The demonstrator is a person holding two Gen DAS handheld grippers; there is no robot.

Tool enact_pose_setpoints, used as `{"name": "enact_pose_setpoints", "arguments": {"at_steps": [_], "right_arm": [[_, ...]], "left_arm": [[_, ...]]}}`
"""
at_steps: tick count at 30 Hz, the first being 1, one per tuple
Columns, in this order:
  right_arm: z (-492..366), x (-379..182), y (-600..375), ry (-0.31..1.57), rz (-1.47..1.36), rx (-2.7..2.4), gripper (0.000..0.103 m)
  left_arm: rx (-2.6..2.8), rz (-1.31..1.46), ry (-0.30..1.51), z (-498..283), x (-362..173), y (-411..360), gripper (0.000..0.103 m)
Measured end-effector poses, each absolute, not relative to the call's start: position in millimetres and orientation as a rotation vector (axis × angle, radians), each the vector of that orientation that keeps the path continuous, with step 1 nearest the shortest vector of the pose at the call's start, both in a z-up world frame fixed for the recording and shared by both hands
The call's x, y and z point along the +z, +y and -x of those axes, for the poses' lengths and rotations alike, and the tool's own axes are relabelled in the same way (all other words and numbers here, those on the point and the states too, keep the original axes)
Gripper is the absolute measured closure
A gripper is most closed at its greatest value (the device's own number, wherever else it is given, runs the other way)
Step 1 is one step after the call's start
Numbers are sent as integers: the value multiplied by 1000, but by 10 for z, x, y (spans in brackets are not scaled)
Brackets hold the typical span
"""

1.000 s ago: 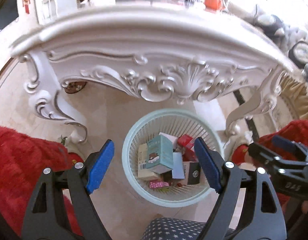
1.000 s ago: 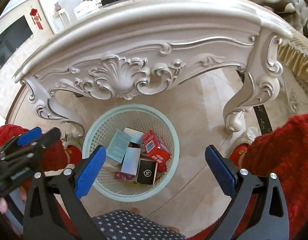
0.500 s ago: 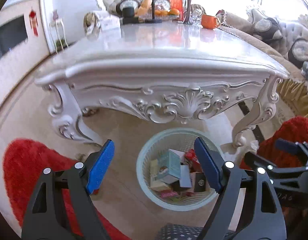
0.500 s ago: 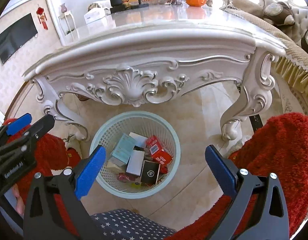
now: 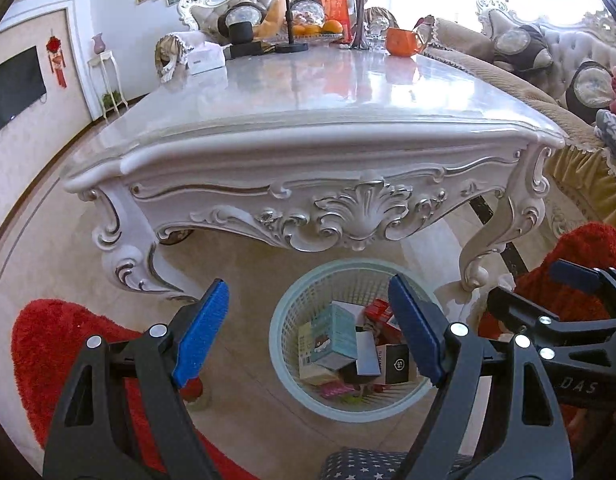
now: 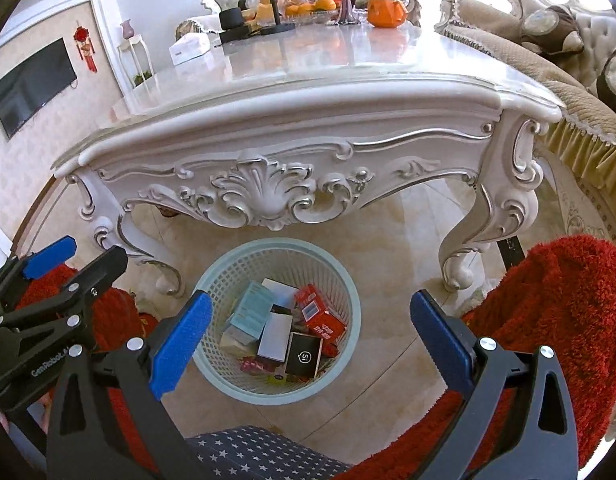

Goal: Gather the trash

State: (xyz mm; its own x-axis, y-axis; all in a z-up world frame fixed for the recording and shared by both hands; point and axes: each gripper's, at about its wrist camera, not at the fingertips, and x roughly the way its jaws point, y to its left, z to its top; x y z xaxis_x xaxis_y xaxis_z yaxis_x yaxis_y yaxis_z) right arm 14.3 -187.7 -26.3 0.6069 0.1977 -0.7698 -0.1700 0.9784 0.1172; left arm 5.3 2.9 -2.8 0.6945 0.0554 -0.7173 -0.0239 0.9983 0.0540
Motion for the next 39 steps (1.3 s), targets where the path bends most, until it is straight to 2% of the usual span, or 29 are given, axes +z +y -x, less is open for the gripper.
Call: {"name": "enact_pose_setpoints", "arguments": {"at_steps": [39], "right_arm": [[-230, -406, -1932, 931, -33, 172, 8]], "left_arm": [[34, 4, 847, -104, -184, 127, 23]]}}
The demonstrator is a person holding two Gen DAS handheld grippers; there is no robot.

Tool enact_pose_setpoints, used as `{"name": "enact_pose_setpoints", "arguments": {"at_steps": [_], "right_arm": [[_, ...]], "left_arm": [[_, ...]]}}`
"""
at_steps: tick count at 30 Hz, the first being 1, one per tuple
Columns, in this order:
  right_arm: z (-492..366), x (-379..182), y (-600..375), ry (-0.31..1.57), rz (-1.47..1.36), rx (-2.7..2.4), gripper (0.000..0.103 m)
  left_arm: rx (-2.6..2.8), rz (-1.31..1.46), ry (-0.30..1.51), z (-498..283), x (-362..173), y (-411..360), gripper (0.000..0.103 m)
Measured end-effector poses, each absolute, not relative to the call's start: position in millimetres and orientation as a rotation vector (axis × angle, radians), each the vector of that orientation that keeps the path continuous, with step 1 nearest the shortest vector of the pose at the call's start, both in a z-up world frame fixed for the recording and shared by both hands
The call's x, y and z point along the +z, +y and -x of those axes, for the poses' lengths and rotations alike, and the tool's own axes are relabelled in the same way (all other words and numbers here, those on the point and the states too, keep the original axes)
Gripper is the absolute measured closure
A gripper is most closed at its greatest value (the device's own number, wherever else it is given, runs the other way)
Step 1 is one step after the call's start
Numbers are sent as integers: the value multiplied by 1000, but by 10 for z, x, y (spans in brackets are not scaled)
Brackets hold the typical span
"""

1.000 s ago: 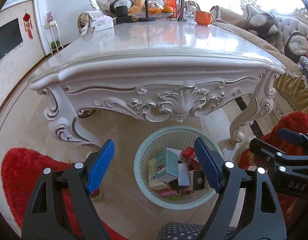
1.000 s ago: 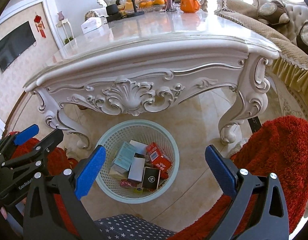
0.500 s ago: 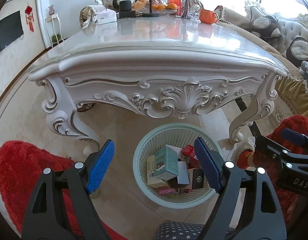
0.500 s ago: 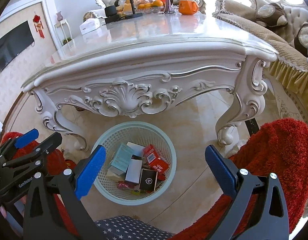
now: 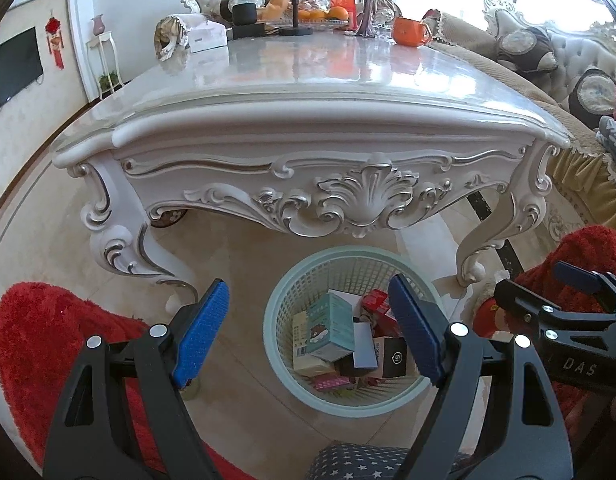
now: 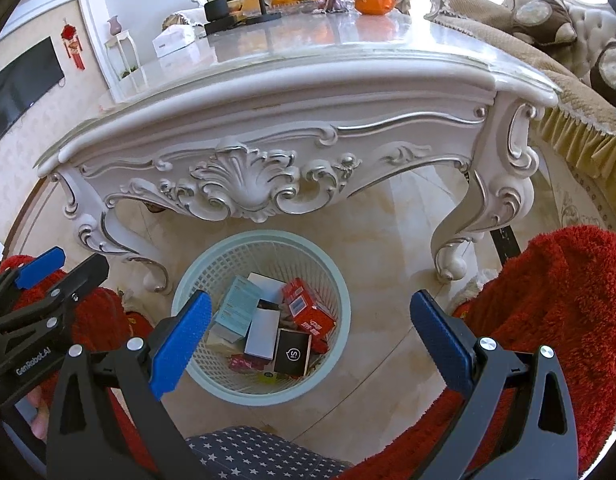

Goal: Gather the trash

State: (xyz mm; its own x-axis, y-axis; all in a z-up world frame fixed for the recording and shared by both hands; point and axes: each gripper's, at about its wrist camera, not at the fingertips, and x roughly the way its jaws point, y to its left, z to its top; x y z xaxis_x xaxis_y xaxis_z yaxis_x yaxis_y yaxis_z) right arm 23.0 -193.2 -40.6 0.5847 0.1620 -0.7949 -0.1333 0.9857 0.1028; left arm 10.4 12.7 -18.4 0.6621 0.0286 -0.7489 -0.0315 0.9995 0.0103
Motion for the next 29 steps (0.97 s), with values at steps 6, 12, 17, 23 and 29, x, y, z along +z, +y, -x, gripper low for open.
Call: {"name": "enact_pose_setpoints", "arguments": {"at_steps": [6, 12, 17, 23, 29], "right_arm": [[-233, -420, -1920, 937, -30, 177, 8], [-236, -411, -1900, 932, -27, 184, 8], [-233, -414, -1892, 932, -25, 184, 8], [-242, -425, -1887, 937, -22, 184, 8], [-243, -442, -1871, 944, -12, 180, 8]], "left_arm": [[3, 14, 857, -114, -204, 109, 23], [-43, 36, 816, -57, -150, 93, 23], [0, -5, 804, -39, -162, 56, 23], [-8, -2, 827, -77, -188, 81, 23], [-37, 13, 866, -95, -255, 60, 10]]}}
